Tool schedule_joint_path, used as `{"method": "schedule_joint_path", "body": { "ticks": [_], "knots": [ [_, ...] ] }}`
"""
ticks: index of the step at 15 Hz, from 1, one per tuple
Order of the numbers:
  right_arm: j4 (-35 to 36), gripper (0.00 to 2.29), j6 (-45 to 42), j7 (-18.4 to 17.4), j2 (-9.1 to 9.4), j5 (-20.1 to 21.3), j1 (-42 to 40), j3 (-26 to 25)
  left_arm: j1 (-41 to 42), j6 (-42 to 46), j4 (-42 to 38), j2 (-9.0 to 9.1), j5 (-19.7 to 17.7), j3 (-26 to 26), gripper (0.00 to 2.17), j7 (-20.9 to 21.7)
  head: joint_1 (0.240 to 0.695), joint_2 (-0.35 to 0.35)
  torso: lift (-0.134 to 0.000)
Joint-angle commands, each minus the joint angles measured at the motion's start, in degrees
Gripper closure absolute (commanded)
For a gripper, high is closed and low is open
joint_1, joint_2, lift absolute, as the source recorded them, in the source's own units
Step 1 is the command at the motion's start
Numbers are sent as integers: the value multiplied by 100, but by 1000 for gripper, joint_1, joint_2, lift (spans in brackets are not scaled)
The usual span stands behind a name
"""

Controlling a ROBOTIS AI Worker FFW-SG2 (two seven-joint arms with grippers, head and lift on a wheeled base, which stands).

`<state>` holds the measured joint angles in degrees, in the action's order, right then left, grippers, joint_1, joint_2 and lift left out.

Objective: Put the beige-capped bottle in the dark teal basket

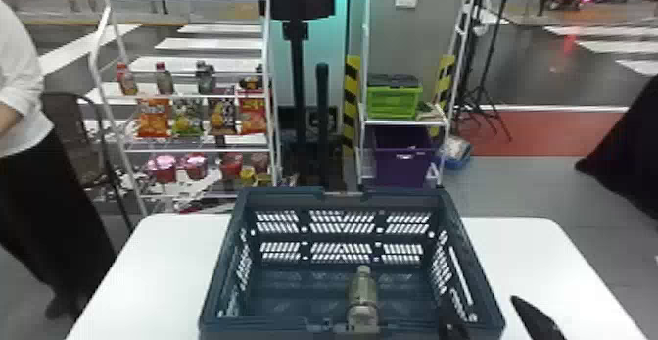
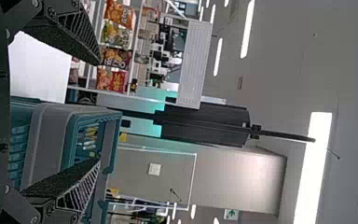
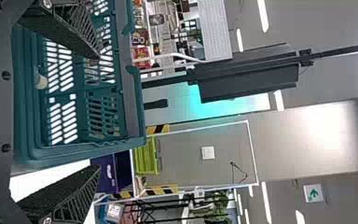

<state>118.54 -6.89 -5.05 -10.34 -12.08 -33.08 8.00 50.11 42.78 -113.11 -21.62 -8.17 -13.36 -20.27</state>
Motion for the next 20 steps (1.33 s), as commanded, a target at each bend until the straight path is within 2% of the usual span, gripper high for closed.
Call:
{"method": "schedule_joint_path", "body": {
  "ticks": [1,5,12,20],
  "knots": [
    [-76,49,-159,57,-12,-5,-234,-62,-18,-21,0,0,-1,-8,157,-3,499,0,0],
    [-59,66,-352,487,-3,4,-621,-299,-27,-38,-9,-9,-1,-17,157,-3,499,0,0],
    [20,66,-827,549,32,12,-990,-449,-53,-108,-53,0,-1,-26,157,-3,499,0,0],
    [-6,70,-827,540,50,21,-1008,-457,-36,-91,-71,0,8,-35,157,-12,499,0,0]
  ]
}}
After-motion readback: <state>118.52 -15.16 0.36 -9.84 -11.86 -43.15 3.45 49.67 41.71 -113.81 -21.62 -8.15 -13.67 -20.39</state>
